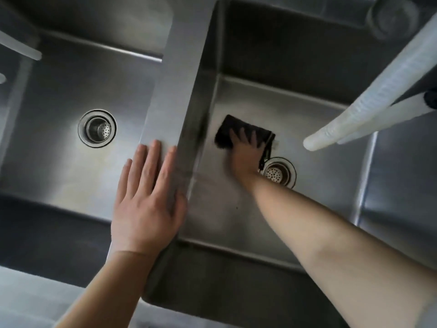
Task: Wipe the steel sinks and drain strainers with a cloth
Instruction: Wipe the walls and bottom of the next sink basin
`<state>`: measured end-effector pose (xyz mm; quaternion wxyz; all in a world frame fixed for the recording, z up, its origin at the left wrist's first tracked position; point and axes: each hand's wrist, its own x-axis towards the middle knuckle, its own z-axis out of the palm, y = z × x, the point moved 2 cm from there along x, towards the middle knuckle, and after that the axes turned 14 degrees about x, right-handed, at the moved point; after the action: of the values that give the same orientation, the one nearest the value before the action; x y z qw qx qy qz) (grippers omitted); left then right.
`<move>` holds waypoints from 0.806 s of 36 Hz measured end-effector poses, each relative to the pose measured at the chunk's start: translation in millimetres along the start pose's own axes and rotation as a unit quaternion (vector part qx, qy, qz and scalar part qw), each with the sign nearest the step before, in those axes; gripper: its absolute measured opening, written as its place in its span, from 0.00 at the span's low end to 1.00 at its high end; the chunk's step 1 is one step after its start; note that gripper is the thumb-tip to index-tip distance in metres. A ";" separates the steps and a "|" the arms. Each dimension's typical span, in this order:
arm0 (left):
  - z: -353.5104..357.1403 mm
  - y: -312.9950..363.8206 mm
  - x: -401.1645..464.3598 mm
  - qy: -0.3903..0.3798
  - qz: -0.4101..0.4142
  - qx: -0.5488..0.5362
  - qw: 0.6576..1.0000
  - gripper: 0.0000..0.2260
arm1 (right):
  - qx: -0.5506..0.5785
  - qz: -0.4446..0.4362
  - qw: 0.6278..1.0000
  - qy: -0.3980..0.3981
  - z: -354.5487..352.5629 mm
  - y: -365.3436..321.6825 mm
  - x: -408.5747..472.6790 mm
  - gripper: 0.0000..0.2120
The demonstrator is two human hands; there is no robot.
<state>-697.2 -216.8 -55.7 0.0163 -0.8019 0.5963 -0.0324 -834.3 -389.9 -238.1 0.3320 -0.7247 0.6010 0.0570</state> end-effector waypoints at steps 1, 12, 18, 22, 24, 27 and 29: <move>-0.1 -0.1 0.1 -0.002 -0.002 -0.003 1.000 0.31 | -0.025 -0.042 0.999 -0.019 11.6 -6.6 -9.6 0.29; 5.9 -2.2 -0.9 0.019 -0.005 -0.002 1.000 0.28 | -0.030 -0.117 0.990 -0.077 51.4 59.8 -94.3 0.27; 5.7 -1.6 -1.1 0.025 -0.006 0.008 1.000 0.28 | 0.051 0.006 0.999 0.018 12.9 26.0 33.8 0.34; 6.7 -1.6 -1.9 0.037 -0.007 0.010 0.999 0.27 | 0.076 0.040 0.996 0.024 -8.4 -9.1 104.8 0.34; 6.4 -1.6 -2.0 0.038 -0.007 0.008 0.999 0.27 | 0.066 0.044 0.996 0.034 -6.9 -18.1 112.2 0.35; 6.0 -2.2 -2.2 0.033 -0.007 0.007 0.999 0.27 | 0.032 0.005 0.999 0.041 6.8 -19.8 95.2 0.35; 5.7 -2.1 -2.0 0.028 -0.010 0.006 1.000 0.27 | 0.001 -0.057 0.998 0.015 22.9 -17.4 69.5 0.34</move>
<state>-695.4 -214.3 -61.3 0.0042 -0.8064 0.5884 -0.0592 -792.4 -434.3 -282.1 0.3268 -0.7583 0.5635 0.0268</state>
